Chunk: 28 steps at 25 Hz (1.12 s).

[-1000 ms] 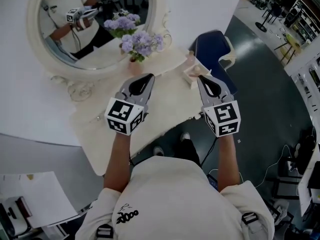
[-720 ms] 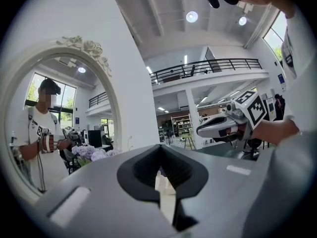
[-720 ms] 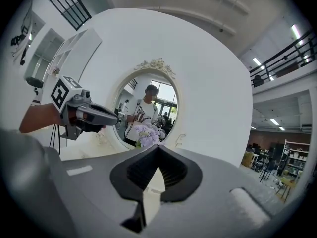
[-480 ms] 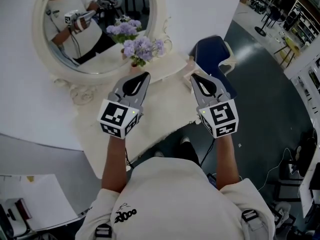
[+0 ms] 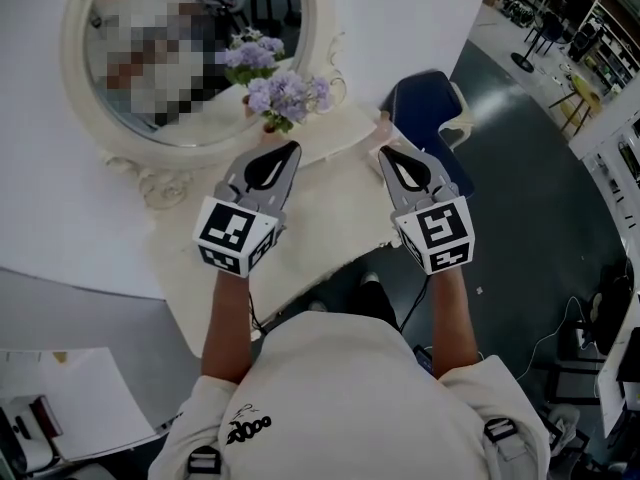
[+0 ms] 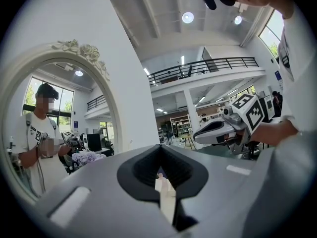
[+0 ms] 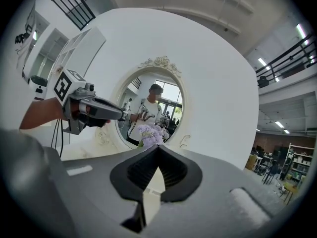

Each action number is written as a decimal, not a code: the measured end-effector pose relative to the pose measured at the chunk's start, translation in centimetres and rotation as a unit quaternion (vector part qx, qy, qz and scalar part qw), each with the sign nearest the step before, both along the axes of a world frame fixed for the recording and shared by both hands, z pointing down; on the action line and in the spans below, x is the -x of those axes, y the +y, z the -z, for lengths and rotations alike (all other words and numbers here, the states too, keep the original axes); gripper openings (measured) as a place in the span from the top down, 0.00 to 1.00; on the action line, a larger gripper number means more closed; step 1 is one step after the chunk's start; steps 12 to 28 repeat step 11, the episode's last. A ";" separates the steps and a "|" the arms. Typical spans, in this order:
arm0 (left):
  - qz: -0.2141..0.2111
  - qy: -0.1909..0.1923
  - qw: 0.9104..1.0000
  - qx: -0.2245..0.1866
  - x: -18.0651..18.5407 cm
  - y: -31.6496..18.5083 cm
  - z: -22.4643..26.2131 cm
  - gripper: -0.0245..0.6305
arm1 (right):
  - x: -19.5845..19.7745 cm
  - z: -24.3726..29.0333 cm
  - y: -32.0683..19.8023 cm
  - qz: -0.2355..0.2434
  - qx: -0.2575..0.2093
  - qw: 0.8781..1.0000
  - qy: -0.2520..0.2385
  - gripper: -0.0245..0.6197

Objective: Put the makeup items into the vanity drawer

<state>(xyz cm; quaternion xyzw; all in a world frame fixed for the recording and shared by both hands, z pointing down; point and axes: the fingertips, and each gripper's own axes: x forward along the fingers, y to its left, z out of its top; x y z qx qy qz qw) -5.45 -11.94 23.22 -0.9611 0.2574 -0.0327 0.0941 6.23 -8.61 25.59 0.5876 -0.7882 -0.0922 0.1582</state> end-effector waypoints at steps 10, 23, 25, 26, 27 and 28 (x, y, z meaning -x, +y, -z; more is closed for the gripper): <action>0.004 -0.006 1.000 0.004 0.3 -0.7 -0.5 0.94 | 0.5 -0.5 -0.9 0.009 0.005 1.000 -0.001 0.96; 0.005 -0.006 1.000 0.005 0.3 -0.8 -0.6 0.94 | 0.5 -0.5 -1.0 0.009 0.006 1.000 -0.001 0.96; 0.005 -0.006 1.000 0.005 0.3 -0.8 -0.6 0.94 | 0.5 -0.5 -1.0 0.009 0.006 1.000 -0.001 0.96; 0.005 -0.006 1.000 0.005 0.3 -0.8 -0.6 0.94 | 0.5 -0.5 -1.0 0.009 0.006 1.000 -0.001 0.96; 0.005 -0.006 1.000 0.005 0.3 -0.8 -0.6 0.94 | 0.5 -0.5 -1.0 0.009 0.006 1.000 -0.001 0.96; 0.005 -0.006 1.000 0.005 0.3 -0.8 -0.6 0.94 | 0.5 -0.5 -1.0 0.009 0.006 1.000 -0.001 0.96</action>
